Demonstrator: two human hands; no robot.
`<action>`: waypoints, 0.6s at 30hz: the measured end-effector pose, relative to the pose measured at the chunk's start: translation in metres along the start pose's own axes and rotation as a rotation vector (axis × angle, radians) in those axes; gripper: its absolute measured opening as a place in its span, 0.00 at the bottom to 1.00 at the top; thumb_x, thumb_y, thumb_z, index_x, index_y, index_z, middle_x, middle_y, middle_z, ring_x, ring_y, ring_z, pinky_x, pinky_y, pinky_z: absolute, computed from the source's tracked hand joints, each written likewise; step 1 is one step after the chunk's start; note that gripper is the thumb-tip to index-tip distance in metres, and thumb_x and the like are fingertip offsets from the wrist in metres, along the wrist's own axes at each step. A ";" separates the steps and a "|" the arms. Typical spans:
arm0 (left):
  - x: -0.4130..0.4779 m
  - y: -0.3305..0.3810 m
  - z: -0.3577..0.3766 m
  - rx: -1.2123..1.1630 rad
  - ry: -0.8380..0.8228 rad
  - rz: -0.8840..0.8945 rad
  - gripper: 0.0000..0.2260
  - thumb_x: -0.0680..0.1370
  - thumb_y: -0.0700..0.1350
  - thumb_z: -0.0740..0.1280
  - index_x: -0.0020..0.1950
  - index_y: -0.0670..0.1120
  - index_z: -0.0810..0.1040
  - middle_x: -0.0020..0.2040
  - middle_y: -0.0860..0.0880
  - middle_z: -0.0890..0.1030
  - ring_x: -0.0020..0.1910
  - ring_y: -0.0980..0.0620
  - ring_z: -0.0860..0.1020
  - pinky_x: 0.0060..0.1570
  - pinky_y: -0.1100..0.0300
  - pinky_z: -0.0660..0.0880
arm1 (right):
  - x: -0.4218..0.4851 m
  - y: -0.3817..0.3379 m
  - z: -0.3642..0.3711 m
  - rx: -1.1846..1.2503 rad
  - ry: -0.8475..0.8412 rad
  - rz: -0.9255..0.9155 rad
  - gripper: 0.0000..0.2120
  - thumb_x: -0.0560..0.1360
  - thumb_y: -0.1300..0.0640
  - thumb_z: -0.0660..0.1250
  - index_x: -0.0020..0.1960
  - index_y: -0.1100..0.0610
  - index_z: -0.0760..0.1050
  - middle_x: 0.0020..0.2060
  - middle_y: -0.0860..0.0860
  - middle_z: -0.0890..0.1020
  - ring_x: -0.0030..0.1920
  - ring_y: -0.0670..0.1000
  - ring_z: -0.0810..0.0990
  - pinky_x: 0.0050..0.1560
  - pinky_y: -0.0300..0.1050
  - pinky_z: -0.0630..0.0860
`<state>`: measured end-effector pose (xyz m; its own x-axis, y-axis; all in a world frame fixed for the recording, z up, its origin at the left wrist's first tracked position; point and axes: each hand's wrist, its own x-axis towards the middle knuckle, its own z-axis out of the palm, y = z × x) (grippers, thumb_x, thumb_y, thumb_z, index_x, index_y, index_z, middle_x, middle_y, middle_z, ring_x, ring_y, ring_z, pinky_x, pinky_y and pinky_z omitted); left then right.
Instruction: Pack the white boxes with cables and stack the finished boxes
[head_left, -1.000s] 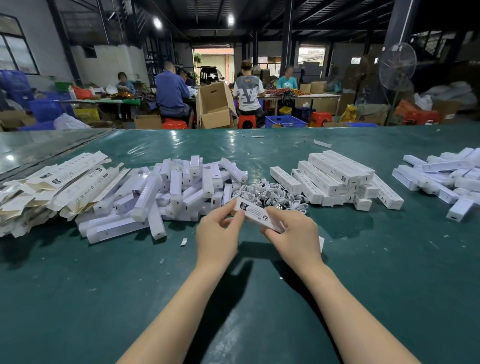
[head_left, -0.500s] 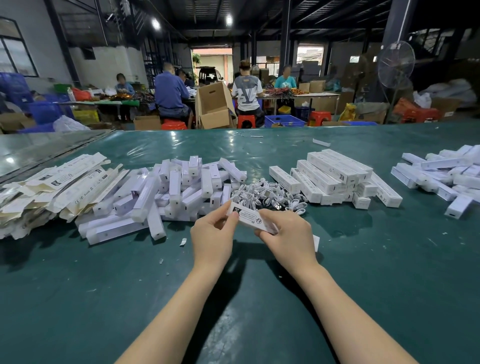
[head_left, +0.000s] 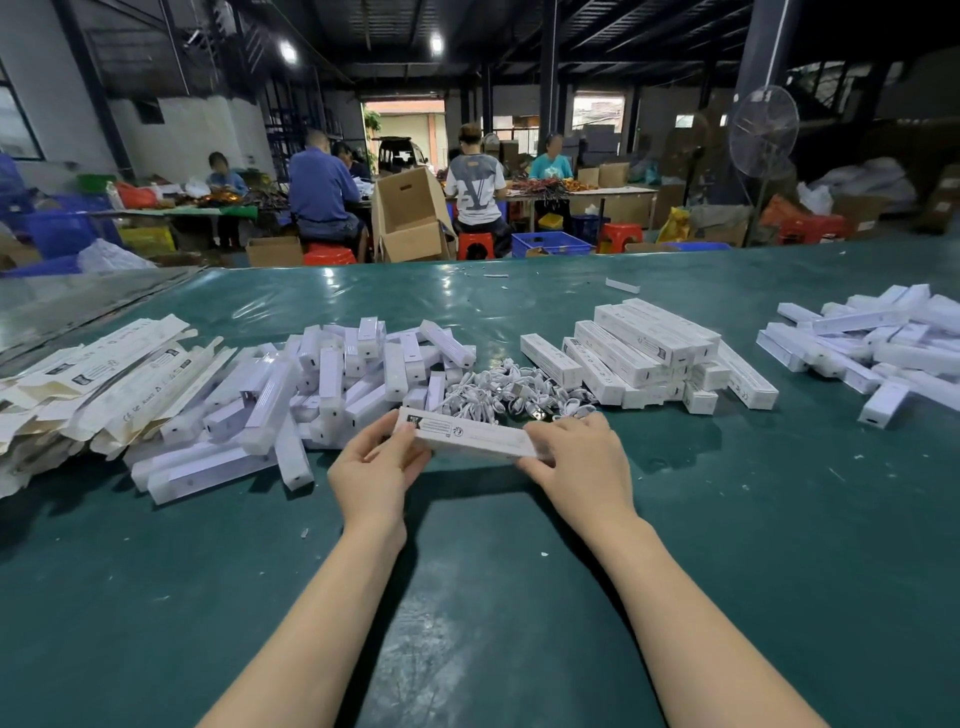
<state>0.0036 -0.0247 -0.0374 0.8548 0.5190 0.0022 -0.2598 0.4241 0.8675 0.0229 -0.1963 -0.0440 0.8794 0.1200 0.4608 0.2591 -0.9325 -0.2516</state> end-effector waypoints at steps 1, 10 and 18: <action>0.000 -0.001 0.001 0.027 -0.011 0.003 0.06 0.76 0.34 0.65 0.44 0.44 0.77 0.32 0.48 0.81 0.31 0.55 0.80 0.33 0.66 0.78 | 0.000 0.002 0.000 0.013 -0.004 0.040 0.13 0.74 0.45 0.63 0.55 0.48 0.75 0.51 0.47 0.78 0.54 0.54 0.70 0.48 0.45 0.65; 0.002 -0.017 0.006 0.476 -0.144 0.177 0.06 0.78 0.40 0.62 0.45 0.51 0.73 0.44 0.53 0.75 0.36 0.53 0.75 0.37 0.61 0.75 | 0.046 0.036 -0.029 0.587 0.528 0.745 0.13 0.72 0.57 0.68 0.55 0.60 0.79 0.51 0.60 0.76 0.40 0.53 0.67 0.42 0.44 0.63; 0.000 -0.017 0.007 0.539 -0.154 0.182 0.08 0.77 0.38 0.63 0.43 0.52 0.72 0.43 0.56 0.76 0.33 0.54 0.76 0.39 0.57 0.75 | 0.083 0.068 -0.032 0.689 0.289 0.782 0.09 0.70 0.71 0.63 0.42 0.58 0.71 0.50 0.59 0.73 0.46 0.54 0.70 0.40 0.41 0.65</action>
<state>0.0112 -0.0370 -0.0486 0.8838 0.4170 0.2122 -0.1782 -0.1193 0.9767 0.1010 -0.2601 0.0042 0.7944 -0.5944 0.1248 -0.0849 -0.3122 -0.9462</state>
